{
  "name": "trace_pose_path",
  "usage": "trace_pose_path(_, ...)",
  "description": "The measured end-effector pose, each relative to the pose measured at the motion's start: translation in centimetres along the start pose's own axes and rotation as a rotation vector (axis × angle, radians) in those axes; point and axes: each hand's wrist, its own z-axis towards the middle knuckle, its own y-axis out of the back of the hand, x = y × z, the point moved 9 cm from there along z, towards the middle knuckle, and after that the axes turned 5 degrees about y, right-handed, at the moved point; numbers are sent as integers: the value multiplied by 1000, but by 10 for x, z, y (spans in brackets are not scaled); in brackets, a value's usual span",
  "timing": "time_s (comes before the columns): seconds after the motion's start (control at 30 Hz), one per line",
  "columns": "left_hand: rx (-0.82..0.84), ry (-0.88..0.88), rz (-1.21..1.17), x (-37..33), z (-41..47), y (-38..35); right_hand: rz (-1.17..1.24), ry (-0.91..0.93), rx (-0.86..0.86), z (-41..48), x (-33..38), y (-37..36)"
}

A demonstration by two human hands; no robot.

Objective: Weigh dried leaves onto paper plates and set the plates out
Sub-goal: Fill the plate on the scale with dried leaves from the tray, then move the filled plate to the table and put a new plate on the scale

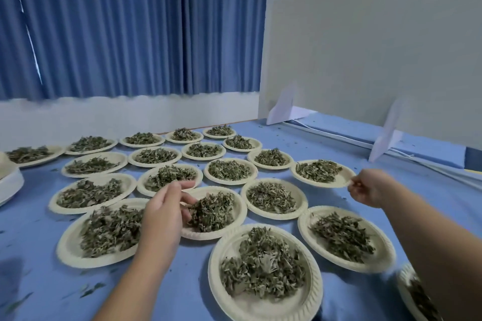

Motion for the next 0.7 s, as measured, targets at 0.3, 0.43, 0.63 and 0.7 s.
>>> trace_pose_path(0.3,27,32,-8,8,6,-12,-84,-61,-94,29,-17,-10)
trace_pose_path(0.43,20,28,11,8,6,-11,-129,-71,-70,32,-19,-17)
trace_pose_path(0.63,22,36,13,10,5,-13,-200,-95,38,16,-16,-27)
trace_pose_path(0.7,27,45,-4,10,2,-13,-222,-74,54,11,-14,-26)
